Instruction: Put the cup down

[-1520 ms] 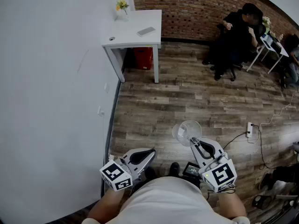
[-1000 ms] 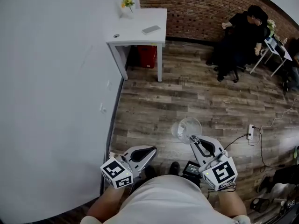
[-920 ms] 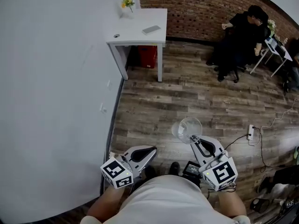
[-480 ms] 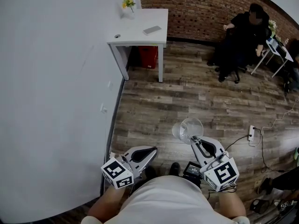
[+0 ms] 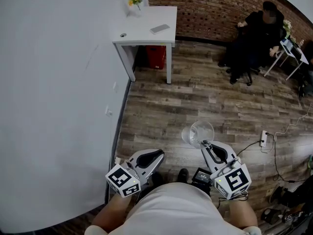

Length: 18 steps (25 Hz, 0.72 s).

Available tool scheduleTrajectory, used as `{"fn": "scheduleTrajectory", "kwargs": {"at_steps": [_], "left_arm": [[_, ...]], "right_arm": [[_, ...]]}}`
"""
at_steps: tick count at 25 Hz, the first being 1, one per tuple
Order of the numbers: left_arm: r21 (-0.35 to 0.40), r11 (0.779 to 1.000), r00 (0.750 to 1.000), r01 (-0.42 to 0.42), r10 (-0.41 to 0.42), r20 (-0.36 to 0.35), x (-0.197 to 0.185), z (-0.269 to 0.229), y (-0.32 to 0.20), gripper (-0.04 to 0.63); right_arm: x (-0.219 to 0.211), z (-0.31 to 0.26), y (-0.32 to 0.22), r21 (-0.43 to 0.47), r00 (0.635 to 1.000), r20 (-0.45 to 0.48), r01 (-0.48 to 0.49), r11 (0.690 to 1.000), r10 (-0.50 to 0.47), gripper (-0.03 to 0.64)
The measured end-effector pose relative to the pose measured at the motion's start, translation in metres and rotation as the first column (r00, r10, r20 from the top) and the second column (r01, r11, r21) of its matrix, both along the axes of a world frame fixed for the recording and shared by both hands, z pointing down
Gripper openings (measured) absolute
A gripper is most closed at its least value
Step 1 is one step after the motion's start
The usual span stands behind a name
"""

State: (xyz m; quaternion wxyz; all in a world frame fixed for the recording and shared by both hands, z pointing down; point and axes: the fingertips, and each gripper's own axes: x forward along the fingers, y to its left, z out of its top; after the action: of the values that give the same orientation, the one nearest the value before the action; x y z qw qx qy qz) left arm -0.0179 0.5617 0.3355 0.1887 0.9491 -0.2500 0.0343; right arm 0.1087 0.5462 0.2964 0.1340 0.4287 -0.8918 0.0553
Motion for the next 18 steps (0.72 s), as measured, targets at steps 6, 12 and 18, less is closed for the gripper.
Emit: {"fn": "scheduleTrajectory", "kwargs": {"at_steps": [6,12,18], "left_arm": [[0.038,0.999,1.0,0.023,-0.023,0.009,0.007,-0.003,-0.004,0.14],[0.016,0.999,0.999,0.037,-0.037,0.0,0.025,-0.001,-0.006,0.14],[0.01,0.998,0.998,0.065,-0.065,0.003,0.045,0.003,-0.006,0.14]], "right_arm": [[0.008,0.002,-0.002,-0.003,1.0,0.0,0.003,1.0,-0.003,0.035],[0.024,0.006,-0.006,-0.011,1.0,-0.008,0.02,1.0,-0.02,0.035],[0.043,0.011,-0.011,-0.015,0.999,-0.012,0.052,0.999,-0.052,0.035]]}}
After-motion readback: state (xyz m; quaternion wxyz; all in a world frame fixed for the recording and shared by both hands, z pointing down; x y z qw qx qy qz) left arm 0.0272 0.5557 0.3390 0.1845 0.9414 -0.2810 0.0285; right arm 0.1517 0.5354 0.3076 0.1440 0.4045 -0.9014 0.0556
